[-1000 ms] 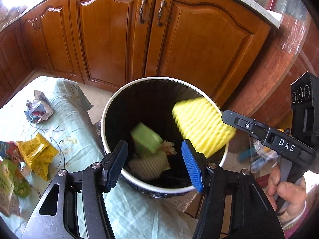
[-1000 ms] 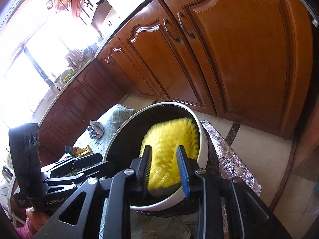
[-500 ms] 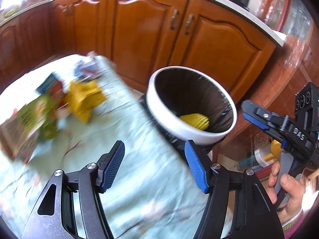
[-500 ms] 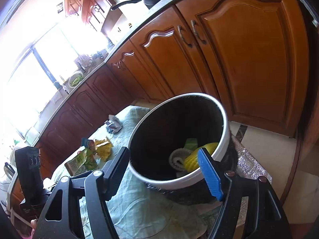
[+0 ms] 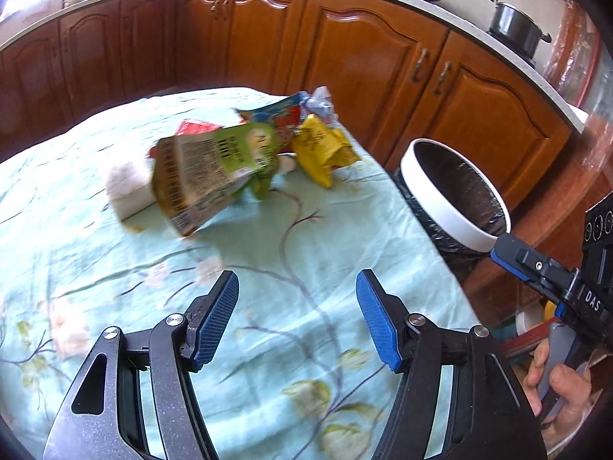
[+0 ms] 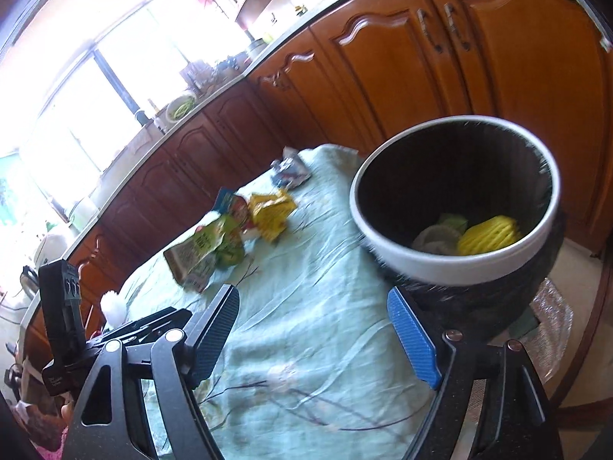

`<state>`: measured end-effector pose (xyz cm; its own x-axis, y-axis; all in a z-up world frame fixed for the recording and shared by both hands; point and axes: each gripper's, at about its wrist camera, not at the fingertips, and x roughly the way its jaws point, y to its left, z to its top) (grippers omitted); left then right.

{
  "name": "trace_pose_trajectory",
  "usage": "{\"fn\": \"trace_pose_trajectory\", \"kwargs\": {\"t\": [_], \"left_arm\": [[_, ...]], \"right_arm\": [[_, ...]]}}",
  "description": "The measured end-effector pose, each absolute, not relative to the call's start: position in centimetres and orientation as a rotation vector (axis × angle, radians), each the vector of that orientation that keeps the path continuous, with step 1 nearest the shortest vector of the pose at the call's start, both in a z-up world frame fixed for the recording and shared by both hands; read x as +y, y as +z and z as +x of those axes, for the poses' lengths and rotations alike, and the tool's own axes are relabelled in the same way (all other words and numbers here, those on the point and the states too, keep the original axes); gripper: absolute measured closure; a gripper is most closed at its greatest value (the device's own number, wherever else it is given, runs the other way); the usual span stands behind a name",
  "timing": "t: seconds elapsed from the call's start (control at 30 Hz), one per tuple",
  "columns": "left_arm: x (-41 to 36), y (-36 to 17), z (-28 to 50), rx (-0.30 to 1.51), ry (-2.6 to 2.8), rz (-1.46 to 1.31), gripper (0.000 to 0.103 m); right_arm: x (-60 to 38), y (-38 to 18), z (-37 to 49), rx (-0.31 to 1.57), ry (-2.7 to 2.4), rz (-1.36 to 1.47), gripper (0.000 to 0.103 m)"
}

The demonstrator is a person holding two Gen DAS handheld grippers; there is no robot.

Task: Collect trash
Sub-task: 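Move both tools back toward the wrappers on the table, then grasp the green drink pouch with the left tool while the right tool grasps the yellow wrapper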

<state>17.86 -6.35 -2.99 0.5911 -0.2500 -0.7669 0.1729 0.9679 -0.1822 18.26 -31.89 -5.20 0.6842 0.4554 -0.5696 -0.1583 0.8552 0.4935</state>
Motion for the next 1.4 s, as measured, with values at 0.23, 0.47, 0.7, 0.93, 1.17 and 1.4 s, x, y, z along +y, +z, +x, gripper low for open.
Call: {"fn": "trace_pose_trajectory", "kwargs": {"t": [0.23, 0.47, 0.7, 0.93, 1.17, 1.4], "left_arm": [[-3.1, -3.1, 17.2, 0.899, -0.194, -0.122, 0.038], [-1.1, -3.0, 17.6, 0.89, -0.161, -0.131, 0.038], [-0.5, -2.3, 19.2, 0.881, -0.159, -0.102, 0.037], [-0.5, -1.3, 21.5, 0.867, -0.162, -0.055, 0.035], [-0.7, -0.9, 24.4, 0.85, -0.164, -0.006, 0.035], [-0.6, -2.0, 28.0, 0.876, -0.182, 0.017, 0.035]], "right_arm": [[-28.0, -6.0, 18.8, 0.797, 0.401, 0.373, 0.021], [-25.9, -5.7, 20.2, 0.819, 0.427, 0.344, 0.021], [-24.7, -5.6, 22.2, 0.837, 0.447, 0.341, 0.02], [-24.7, -5.6, 25.0, 0.852, 0.447, 0.362, 0.02], [-25.4, -5.6, 28.7, 0.856, 0.429, 0.41, 0.02], [-24.8, -6.4, 33.1, 0.874, 0.458, 0.445, 0.02]]}}
